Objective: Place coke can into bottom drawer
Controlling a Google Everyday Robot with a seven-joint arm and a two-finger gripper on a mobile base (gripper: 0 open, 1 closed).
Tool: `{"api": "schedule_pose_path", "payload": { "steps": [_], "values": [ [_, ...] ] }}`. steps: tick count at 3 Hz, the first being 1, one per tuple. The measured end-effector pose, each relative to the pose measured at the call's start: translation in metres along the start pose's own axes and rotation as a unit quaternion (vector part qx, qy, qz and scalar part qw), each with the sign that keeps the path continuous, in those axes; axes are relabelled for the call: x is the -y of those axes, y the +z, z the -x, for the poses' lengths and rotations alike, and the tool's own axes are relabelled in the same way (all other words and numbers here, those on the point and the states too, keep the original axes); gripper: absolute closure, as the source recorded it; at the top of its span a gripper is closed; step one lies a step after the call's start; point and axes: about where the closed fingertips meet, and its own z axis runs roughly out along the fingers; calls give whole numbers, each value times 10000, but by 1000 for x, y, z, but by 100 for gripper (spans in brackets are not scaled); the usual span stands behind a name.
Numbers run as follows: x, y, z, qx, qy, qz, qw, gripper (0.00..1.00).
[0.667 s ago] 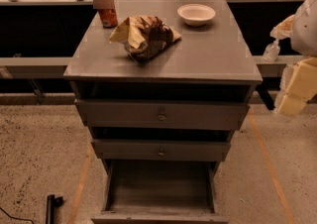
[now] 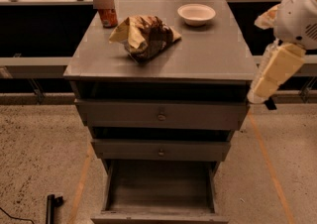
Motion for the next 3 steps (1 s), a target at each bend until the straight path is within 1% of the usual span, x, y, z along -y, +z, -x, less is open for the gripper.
{"api": "schedule_pose_path", "payload": {
  "steps": [1,2,3],
  "values": [
    [44,21,55,1107,217,-59,9936,0],
    [76,58,110,2271,710,174,9711,0],
    [88,91,154,3289,1258,458,9348,0]
  ]
}}
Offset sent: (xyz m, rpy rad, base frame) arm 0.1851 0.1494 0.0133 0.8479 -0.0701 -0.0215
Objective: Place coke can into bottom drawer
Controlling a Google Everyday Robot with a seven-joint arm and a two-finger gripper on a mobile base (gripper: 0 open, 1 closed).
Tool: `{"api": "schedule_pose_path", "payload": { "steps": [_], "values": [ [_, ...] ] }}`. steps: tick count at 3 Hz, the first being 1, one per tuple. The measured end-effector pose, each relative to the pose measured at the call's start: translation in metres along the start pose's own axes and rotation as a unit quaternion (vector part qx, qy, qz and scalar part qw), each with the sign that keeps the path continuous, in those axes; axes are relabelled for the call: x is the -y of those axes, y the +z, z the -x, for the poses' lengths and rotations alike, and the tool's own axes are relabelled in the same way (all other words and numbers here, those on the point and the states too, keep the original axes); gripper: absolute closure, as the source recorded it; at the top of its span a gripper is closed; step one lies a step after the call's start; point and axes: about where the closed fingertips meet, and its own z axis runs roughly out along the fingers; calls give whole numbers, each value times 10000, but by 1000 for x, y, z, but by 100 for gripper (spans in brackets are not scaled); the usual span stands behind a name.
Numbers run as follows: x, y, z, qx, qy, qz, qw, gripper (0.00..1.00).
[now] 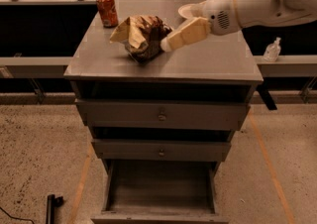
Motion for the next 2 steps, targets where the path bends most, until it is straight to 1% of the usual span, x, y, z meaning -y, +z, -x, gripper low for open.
{"api": "schedule_pose_path", "payload": {
  "steps": [1,2],
  "values": [
    [11,12,20,437,115,-183,9988,0],
    [11,12,20,428,111,-193,9988,0]
  ]
}}
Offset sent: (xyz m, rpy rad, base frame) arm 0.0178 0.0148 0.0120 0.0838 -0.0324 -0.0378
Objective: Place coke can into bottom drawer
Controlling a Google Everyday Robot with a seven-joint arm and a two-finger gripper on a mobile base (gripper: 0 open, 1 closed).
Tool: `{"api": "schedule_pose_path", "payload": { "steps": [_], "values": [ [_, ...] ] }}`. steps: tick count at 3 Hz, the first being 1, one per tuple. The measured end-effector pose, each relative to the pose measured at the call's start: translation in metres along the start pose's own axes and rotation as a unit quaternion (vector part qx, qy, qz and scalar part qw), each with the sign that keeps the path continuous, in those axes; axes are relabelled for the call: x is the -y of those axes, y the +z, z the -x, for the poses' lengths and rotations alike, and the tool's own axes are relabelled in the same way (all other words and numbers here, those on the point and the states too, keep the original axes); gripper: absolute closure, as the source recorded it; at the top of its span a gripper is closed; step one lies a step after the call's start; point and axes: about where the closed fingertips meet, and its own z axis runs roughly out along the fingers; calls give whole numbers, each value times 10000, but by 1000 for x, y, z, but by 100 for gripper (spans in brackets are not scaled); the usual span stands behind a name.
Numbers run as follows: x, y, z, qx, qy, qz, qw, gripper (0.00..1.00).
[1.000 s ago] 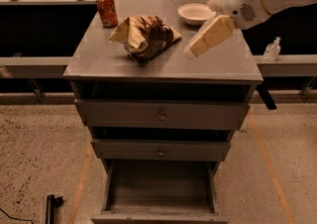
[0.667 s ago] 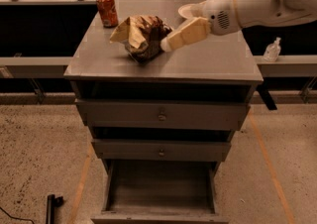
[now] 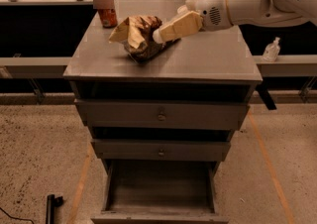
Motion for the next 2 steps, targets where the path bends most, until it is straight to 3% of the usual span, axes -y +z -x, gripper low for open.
{"api": "schedule_pose_path", "payload": {
  "steps": [1,2],
  "values": [
    [8,7,-3,-114,65,-360,9993,0],
    [79,33,-18,-29,186,-1277,9916,0]
  ]
}}
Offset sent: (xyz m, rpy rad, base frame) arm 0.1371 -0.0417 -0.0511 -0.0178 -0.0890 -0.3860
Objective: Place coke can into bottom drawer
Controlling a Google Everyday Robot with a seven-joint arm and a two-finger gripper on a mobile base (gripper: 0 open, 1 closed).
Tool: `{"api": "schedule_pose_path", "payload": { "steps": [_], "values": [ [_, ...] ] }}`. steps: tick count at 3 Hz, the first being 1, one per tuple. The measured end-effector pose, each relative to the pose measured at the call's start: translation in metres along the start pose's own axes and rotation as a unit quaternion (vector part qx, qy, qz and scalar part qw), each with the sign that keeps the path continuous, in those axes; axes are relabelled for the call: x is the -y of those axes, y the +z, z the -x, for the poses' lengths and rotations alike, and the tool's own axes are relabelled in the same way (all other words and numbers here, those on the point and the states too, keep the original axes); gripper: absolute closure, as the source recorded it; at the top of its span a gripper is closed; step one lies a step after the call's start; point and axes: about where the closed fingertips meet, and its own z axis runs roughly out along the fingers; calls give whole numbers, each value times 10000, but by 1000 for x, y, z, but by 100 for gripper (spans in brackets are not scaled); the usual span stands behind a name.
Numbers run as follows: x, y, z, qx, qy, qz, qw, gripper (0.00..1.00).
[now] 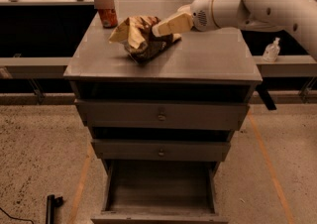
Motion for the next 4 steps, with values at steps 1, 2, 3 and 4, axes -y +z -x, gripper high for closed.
{"api": "schedule_pose_path", "payload": {
  "steps": [1,2,3,4],
  "values": [
    [38,43,-4,78,130,-517,9985,0],
    [70,93,-2,202,105,-733,9971,0],
    [92,139,16,493,21,-739,9960,0],
    [98,166,37,710,-40,-576,9958,0]
  ]
}}
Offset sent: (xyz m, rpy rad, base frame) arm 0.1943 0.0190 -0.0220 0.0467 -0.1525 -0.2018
